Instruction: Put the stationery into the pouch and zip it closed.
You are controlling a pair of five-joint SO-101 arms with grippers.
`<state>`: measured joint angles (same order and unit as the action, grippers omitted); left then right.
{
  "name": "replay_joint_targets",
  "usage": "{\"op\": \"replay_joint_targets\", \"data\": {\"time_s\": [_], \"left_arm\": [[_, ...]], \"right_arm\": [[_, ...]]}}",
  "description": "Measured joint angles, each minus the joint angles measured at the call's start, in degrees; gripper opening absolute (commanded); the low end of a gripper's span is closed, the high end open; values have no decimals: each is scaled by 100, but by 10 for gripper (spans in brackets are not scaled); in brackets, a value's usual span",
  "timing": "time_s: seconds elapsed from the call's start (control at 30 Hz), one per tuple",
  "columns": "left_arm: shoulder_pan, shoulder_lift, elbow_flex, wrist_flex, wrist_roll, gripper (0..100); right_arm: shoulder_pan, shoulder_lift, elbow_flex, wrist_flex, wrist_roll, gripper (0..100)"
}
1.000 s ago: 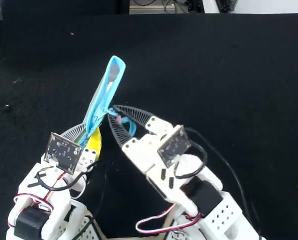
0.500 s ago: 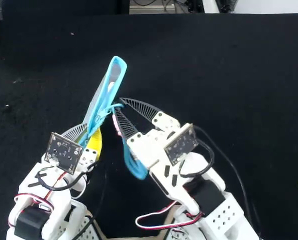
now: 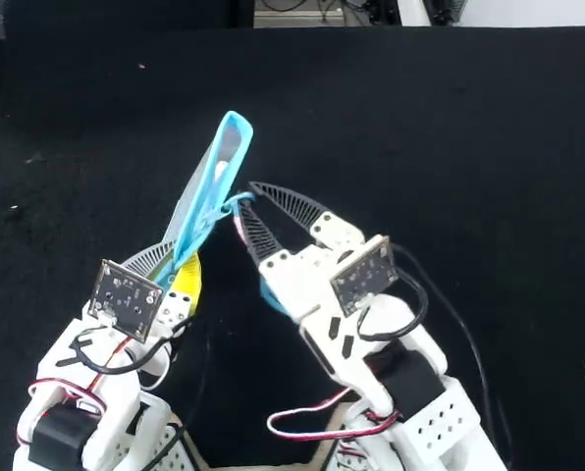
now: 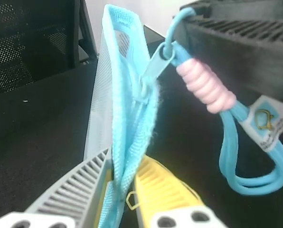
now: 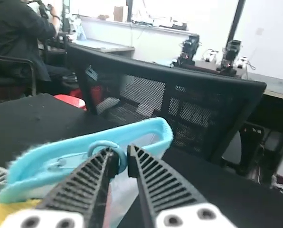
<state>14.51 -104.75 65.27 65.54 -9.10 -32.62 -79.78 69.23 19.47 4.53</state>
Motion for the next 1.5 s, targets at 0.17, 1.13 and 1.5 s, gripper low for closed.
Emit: {"op": "replay_joint_targets", "data": {"time_s": [0.17,1.13,1.5], "left_arm": [[0,0,0,0,0,30],[0,0,0,0,0,30],[0,26,0,-9,-9,30]], "right_arm": [[114,747,-176,-475,0,11],[1459,3780,-2365,-703,0,11],[1635,4448,-2760,-703,0,11]]}}
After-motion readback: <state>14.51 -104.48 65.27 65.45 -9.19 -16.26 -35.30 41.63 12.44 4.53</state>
